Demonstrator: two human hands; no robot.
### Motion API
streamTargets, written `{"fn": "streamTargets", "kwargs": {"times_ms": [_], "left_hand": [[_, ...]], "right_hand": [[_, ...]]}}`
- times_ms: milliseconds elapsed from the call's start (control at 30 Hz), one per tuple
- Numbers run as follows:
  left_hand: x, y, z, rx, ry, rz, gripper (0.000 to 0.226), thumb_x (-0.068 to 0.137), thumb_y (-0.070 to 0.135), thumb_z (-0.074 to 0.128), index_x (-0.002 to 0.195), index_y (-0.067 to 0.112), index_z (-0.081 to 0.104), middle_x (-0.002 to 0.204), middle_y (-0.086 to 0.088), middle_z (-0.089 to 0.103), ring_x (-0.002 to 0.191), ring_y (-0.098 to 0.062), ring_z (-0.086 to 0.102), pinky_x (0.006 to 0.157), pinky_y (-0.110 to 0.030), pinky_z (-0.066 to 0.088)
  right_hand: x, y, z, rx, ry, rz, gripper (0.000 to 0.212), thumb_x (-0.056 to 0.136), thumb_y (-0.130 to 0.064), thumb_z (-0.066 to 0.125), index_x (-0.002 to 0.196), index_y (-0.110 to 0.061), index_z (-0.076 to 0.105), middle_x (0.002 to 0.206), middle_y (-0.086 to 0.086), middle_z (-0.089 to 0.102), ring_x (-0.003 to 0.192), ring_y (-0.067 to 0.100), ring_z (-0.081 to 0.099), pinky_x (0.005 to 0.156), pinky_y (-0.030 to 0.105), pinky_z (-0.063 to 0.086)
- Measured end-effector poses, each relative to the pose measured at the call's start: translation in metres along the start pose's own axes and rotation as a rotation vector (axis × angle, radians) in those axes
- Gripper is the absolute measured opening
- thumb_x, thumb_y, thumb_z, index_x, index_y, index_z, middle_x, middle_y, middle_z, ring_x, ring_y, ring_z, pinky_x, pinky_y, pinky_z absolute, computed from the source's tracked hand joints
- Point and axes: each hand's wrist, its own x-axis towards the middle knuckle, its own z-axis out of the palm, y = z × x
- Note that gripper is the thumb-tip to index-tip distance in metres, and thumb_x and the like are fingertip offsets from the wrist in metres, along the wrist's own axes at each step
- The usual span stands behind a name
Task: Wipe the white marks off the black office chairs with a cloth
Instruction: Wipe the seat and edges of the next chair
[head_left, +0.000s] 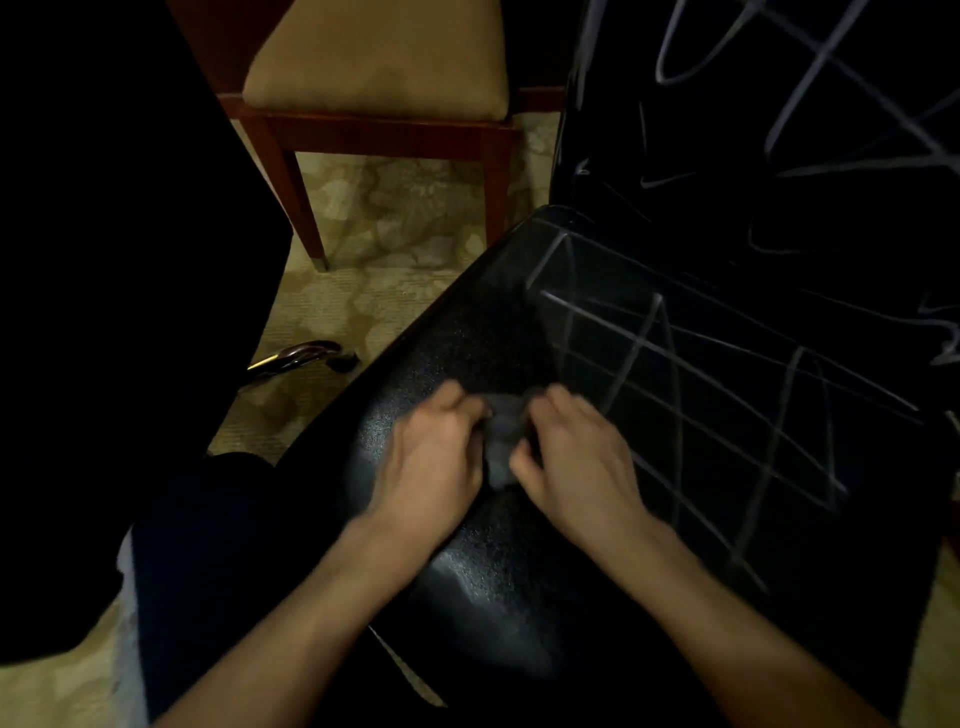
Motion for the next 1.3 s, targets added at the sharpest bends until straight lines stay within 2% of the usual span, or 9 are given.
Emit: {"fn": "streamTargets", "kwargs": {"times_ms": [100,200,400,567,700,833,1033,1200,1300], "left_hand": [[-0.022,0.011,-0.001,-0.061,-0.014,-0.004,0.022,0.089,0.024,0.050,0.097,0.016,0.069,0.093,-0.001,0.059,0.076,-0.032,0.066,0.064,-0.043,0.056],[0.015,0.006,0.005,-0.010,0.035,-0.033,0.014,0.087,0.010,0.060,0.097,0.013,0.070,0.095,-0.006,0.059,0.079,-0.037,0.064,0.067,-0.045,0.054],[0.089,0.009,0.020,0.075,0.121,-0.106,0.020,0.092,0.012,0.058,0.109,0.012,0.068,0.110,-0.012,0.058,0.094,-0.037,0.062,0.077,-0.043,0.049],[0.036,0.027,0.022,-0.005,0.007,0.002,0.017,0.088,0.010,0.061,0.102,0.016,0.069,0.102,-0.007,0.059,0.087,-0.034,0.064,0.074,-0.043,0.053],[-0.032,0.044,0.023,-0.082,-0.094,0.154,0.016,0.084,0.007,0.065,0.095,0.019,0.067,0.092,0.003,0.056,0.074,-0.025,0.064,0.062,-0.037,0.053],[-0.014,0.051,0.032,-0.079,-0.065,0.137,0.013,0.086,0.007,0.064,0.095,0.015,0.068,0.092,-0.002,0.058,0.075,-0.030,0.064,0.065,-0.044,0.055],[0.064,0.070,0.051,0.009,0.012,0.034,0.013,0.091,0.014,0.059,0.101,0.010,0.066,0.108,-0.012,0.058,0.093,-0.039,0.062,0.078,-0.045,0.050],[0.021,0.072,0.050,-0.032,-0.052,0.162,0.015,0.087,0.009,0.060,0.099,0.014,0.065,0.102,-0.008,0.057,0.086,-0.037,0.063,0.072,-0.045,0.053],[-0.037,0.077,0.050,-0.099,-0.147,0.307,0.013,0.086,0.012,0.056,0.096,0.018,0.062,0.098,-0.002,0.054,0.080,-0.031,0.062,0.065,-0.047,0.054]], "right_hand": [[-0.025,0.002,-0.006,0.009,-0.054,-0.055,0.016,0.083,-0.030,0.048,0.084,-0.014,0.053,0.086,0.004,0.052,0.077,0.024,0.055,0.063,0.036,0.050],[0.007,0.013,0.000,-0.036,-0.039,-0.065,0.015,0.078,-0.018,0.066,0.087,-0.009,0.058,0.090,0.011,0.056,0.078,0.031,0.057,0.062,0.038,0.051],[0.077,0.027,0.006,-0.059,0.028,0.148,0.024,0.094,-0.017,0.055,0.113,-0.004,0.060,0.121,0.015,0.055,0.107,0.035,0.053,0.084,0.041,0.045],[0.003,0.027,-0.009,-0.043,0.028,0.164,0.022,0.083,-0.021,0.063,0.099,-0.006,0.062,0.101,0.012,0.059,0.089,0.032,0.058,0.072,0.038,0.050],[-0.081,0.018,-0.024,-0.003,-0.004,0.154,0.018,0.082,-0.032,0.051,0.088,-0.016,0.057,0.091,0.003,0.054,0.080,0.022,0.055,0.066,0.034,0.051],[-0.075,0.025,-0.024,-0.027,-0.012,0.174,0.014,0.079,-0.022,0.065,0.088,-0.013,0.059,0.091,0.006,0.055,0.079,0.025,0.056,0.063,0.035,0.050],[0.001,0.058,-0.021,-0.105,0.037,0.367,0.025,0.097,-0.020,0.050,0.118,-0.009,0.057,0.124,0.009,0.051,0.109,0.028,0.051,0.082,0.036,0.043],[-0.066,0.042,-0.028,-0.052,0.089,0.323,0.018,0.086,-0.023,0.059,0.097,-0.009,0.060,0.103,0.009,0.057,0.089,0.028,0.057,0.070,0.037,0.049],[-0.132,0.030,-0.034,-0.039,0.101,0.309,0.019,0.081,-0.030,0.050,0.086,-0.014,0.057,0.092,0.005,0.056,0.079,0.025,0.056,0.064,0.036,0.052]]}}
